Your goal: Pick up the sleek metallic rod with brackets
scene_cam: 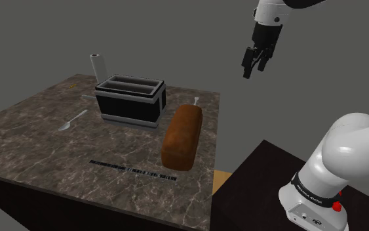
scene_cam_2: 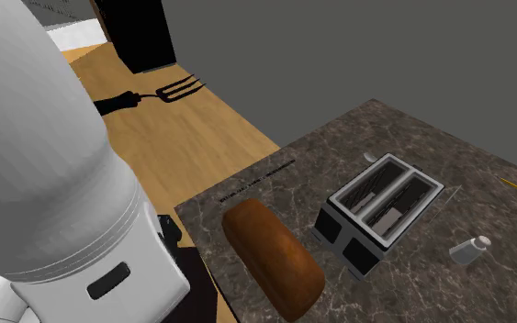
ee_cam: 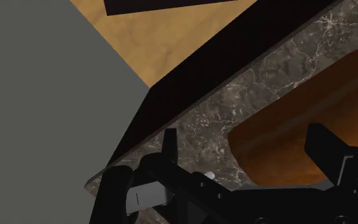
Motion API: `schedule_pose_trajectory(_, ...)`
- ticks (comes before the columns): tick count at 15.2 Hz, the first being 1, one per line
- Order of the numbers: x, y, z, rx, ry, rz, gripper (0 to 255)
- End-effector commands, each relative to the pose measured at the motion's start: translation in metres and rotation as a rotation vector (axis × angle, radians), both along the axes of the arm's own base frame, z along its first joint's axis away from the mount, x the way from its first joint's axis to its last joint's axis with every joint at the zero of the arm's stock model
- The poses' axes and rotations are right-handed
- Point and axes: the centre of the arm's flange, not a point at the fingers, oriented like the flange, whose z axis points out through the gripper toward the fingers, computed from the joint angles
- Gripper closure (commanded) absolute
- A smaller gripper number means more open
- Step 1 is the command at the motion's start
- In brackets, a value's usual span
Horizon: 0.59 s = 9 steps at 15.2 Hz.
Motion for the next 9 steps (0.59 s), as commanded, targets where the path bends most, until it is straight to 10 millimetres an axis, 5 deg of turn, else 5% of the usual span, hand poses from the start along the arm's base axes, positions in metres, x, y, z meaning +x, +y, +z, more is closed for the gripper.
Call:
schedule_pose_trajectory(1,0.0,0.0,0.0,0.0,0.0,0.0,0)
schedule_pose_trajectory(9,0.056,0.074,-0.05,0.005,0.019,0.12,0)
